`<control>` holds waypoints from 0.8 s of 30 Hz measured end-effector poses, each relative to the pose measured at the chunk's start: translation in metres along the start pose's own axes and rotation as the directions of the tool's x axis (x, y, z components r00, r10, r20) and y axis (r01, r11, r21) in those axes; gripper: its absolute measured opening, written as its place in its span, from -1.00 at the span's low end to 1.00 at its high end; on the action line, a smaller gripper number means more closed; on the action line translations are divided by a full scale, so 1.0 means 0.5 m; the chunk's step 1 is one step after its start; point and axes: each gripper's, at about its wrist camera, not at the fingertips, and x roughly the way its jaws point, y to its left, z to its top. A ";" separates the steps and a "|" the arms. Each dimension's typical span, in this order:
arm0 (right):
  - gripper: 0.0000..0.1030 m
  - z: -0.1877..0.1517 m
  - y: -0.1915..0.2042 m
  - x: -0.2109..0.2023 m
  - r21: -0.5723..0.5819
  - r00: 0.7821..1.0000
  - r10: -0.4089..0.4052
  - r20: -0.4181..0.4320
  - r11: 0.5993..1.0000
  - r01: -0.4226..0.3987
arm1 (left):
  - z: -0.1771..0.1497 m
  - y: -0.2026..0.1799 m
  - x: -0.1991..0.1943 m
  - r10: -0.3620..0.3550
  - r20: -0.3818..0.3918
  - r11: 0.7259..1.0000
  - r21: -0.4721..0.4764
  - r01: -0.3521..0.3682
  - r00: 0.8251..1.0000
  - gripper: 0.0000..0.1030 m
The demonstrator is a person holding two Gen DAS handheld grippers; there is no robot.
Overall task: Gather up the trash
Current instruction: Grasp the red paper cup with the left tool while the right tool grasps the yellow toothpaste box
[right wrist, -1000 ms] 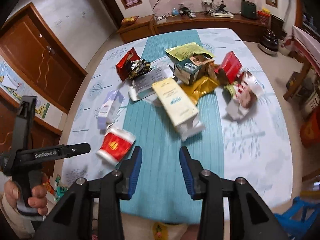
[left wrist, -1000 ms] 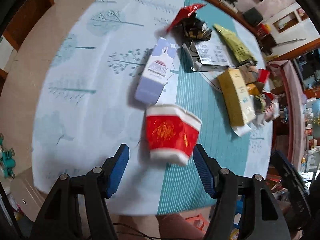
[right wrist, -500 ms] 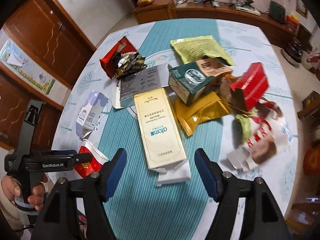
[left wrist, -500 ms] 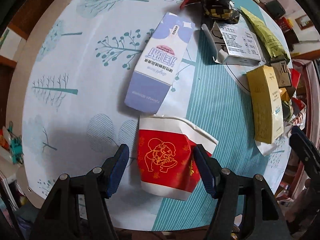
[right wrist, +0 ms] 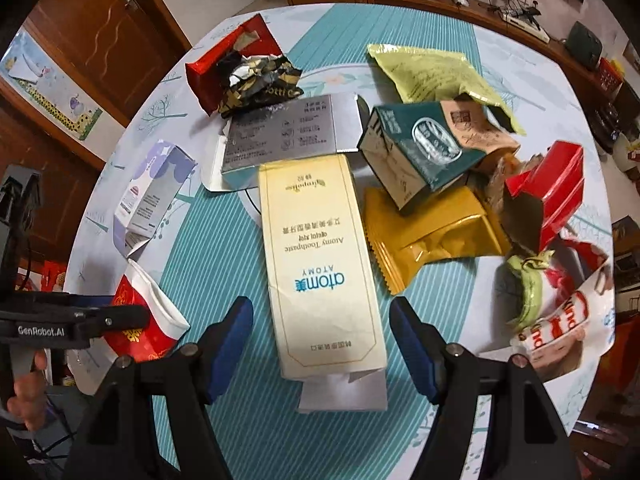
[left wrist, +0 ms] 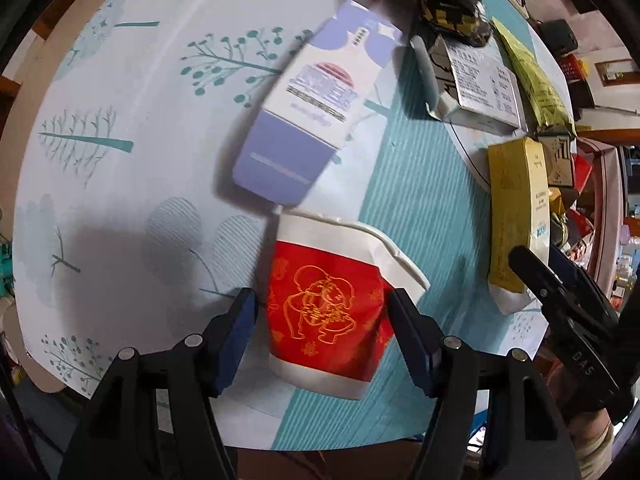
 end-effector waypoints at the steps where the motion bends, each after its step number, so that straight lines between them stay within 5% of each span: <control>1: 0.38 -0.002 -0.001 0.001 0.002 1.000 0.003 0.000 1.000 -0.003 | -0.002 -0.006 0.003 -0.002 -0.005 1.000 0.006 0.002 1.000 0.29; 4: 0.34 -0.008 -0.003 0.004 0.002 1.000 0.013 -0.003 1.000 -0.013 | -0.003 -0.024 0.010 -0.008 -0.013 1.000 0.022 0.008 1.000 0.18; 6: 0.07 -0.011 -0.004 0.003 0.006 1.000 0.012 0.005 1.000 -0.012 | -0.004 -0.030 0.008 -0.008 -0.009 0.999 0.035 0.009 1.000 0.02; 16: 0.02 -0.055 0.003 -0.053 0.052 0.996 0.056 0.068 0.997 -0.060 | -0.070 -0.091 -0.040 0.060 0.113 0.987 0.143 -0.076 0.992 -0.04; 24: 0.02 -0.132 0.030 -0.135 0.141 0.992 0.054 0.113 0.988 -0.069 | -0.165 -0.097 -0.156 0.046 0.272 0.948 0.292 -0.127 0.961 -0.04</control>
